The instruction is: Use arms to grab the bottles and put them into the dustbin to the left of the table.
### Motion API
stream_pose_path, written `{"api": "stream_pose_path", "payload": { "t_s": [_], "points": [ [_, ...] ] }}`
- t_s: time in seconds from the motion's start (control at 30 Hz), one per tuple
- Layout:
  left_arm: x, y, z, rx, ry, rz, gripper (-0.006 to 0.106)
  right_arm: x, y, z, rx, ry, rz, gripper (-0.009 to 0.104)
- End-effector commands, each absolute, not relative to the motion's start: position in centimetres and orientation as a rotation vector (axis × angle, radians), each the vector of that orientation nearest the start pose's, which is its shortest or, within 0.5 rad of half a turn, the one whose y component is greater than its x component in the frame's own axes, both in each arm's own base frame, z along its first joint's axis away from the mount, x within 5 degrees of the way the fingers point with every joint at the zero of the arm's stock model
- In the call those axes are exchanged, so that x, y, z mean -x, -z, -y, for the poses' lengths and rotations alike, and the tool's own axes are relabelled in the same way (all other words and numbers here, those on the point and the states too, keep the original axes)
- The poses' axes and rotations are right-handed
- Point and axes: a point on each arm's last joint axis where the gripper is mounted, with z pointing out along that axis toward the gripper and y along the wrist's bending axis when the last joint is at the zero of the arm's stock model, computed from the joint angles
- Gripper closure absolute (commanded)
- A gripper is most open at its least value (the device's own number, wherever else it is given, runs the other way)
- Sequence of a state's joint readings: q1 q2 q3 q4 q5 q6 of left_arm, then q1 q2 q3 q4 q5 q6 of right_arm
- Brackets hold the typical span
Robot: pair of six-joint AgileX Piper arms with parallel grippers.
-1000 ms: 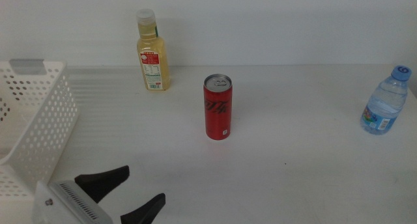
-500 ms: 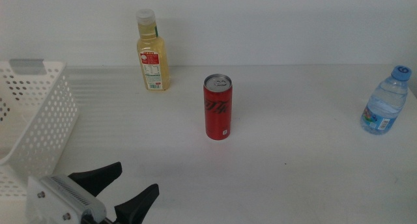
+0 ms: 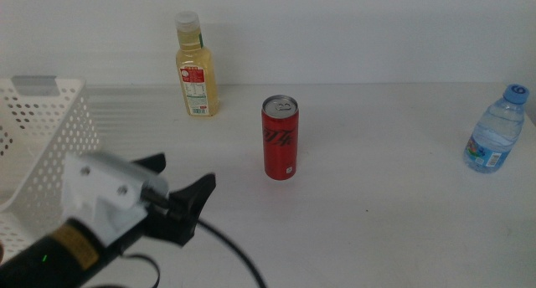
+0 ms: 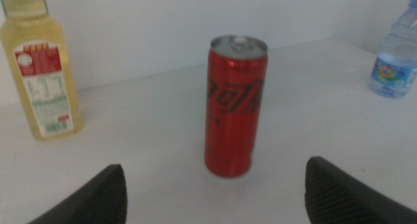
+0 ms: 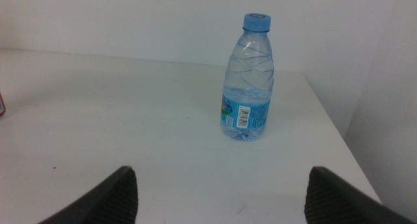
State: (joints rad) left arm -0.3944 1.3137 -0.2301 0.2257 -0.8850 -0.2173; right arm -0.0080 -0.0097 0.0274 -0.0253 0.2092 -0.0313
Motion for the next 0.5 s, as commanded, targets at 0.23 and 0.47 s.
{"api": "stream_pose_path", "payload": {
  "t_s": [0.23, 0.47],
  "points": [
    [-23.9, -22.0, 12.2, -0.418, 0.559, -1.576, 0.010, -5.4, -19.6, 0.1, 0.039, 0.065, -1.600, 0.028],
    [-26.9, -20.9, 14.2, -0.455, 0.649, -1.549, 0.010, -5.4, -19.6, 0.1, 0.039, 0.065, -1.600, 0.028]
  ]
}}
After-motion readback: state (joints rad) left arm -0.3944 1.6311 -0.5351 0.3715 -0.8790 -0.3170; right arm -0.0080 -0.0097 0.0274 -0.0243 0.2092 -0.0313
